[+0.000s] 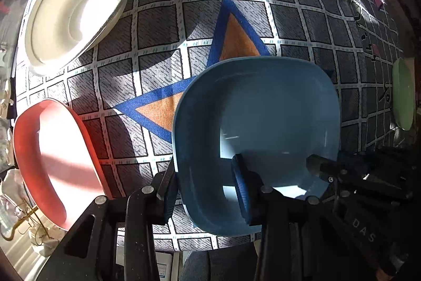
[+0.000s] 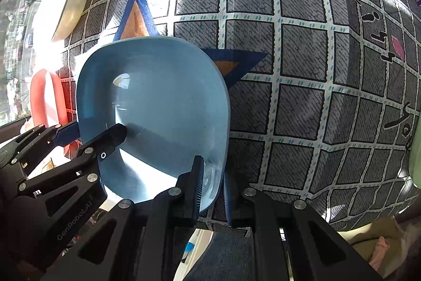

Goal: Organize plates and bowls
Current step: 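Lift the blue plate and stack it onto the red square plate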

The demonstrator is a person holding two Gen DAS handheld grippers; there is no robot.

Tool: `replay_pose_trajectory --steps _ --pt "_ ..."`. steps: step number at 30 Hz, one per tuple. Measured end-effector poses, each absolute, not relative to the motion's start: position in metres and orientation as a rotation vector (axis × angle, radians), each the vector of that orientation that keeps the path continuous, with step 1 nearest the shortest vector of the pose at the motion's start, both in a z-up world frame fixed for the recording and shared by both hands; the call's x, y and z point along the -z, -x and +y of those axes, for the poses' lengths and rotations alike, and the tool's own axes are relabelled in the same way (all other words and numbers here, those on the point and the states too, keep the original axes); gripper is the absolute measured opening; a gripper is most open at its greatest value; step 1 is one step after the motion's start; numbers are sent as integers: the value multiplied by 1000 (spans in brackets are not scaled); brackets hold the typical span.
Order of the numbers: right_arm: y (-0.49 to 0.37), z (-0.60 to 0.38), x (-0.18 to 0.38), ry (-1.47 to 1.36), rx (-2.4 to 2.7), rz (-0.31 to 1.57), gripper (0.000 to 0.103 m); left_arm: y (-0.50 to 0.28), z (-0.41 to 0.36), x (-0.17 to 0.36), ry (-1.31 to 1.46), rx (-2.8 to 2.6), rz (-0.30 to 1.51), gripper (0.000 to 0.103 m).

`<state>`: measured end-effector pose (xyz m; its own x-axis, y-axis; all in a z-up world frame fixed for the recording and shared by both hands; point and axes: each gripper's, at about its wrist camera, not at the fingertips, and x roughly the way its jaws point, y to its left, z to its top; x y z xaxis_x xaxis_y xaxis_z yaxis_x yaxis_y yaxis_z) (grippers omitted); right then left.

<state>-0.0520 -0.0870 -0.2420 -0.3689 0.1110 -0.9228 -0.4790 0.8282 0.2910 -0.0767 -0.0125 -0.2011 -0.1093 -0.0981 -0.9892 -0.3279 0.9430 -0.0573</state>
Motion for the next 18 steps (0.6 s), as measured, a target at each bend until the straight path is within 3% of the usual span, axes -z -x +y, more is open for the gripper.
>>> replay_pose_trajectory --steps 10,18 --pt "65 -66 239 280 -664 1865 16 122 24 223 354 -211 1686 42" --pt "71 -47 214 288 -701 1838 16 141 46 201 352 -234 1637 42"
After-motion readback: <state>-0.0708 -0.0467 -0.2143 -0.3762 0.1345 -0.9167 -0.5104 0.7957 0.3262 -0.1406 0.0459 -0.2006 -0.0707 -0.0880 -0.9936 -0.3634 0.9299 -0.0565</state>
